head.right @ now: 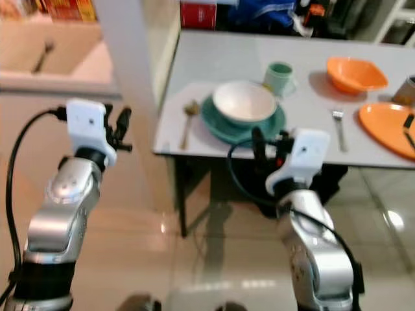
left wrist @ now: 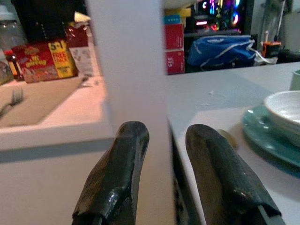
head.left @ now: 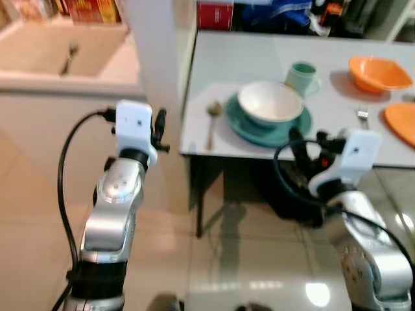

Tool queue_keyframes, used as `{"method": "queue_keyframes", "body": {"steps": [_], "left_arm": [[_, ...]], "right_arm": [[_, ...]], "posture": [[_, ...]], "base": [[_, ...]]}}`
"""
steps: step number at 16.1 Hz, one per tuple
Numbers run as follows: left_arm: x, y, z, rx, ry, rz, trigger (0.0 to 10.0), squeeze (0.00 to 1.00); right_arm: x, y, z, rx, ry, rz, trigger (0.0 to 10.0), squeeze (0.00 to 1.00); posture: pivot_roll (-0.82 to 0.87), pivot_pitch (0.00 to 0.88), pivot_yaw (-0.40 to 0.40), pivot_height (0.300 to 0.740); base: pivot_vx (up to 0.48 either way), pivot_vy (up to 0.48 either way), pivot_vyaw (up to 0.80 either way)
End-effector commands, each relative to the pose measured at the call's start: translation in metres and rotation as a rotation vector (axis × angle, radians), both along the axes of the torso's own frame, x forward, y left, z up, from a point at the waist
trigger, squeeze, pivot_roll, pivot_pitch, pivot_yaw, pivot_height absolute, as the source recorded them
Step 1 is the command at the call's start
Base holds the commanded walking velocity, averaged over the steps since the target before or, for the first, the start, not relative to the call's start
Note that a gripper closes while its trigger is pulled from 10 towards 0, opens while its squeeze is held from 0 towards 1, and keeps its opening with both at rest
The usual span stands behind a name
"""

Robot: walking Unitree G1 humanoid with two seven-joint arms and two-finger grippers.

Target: Setting the table

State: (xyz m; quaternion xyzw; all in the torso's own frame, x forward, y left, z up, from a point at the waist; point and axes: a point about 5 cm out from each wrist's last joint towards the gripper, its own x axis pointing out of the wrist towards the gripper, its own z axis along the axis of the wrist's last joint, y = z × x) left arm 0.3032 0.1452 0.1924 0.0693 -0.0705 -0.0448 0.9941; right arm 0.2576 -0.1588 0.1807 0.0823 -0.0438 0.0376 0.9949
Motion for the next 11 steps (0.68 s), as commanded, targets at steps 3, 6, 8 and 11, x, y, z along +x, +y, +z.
{"method": "queue_keyframes", "body": {"steps": [3,6,8,11], "left_arm": [[-0.003,0.004,-0.003,0.001,0.048,0.014,10.0,0.00],[-0.004,0.008,0.002,-0.031,0.052,0.011,10.0,1.00],[-0.003,0.012,0.006,-0.018,0.041,0.022,10.0,1.00],[-0.002,0.015,0.011,-0.025,0.030,0.033,10.0,1.00]], "right_arm": [[0.003,0.007,-0.002,-0.003,-0.003,0.021,10.0,0.00],[0.007,0.010,-0.002,-0.007,-0.012,0.032,10.0,0.00],[0.010,0.014,0.000,-0.018,-0.031,0.054,10.0,0.00],[0.012,0.021,0.005,-0.017,-0.059,0.093,10.0,0.00]], "posture": [[0.06,0.042,-0.028,0.740],[0.06,0.044,-0.033,0.740],[0.07,0.050,-0.035,0.740],[0.07,0.050,-0.038,0.740]], "base": [[0.000,0.480,-0.80],[0.000,0.480,-0.80],[0.000,0.480,-0.36],[0.000,0.480,0.00]]}}
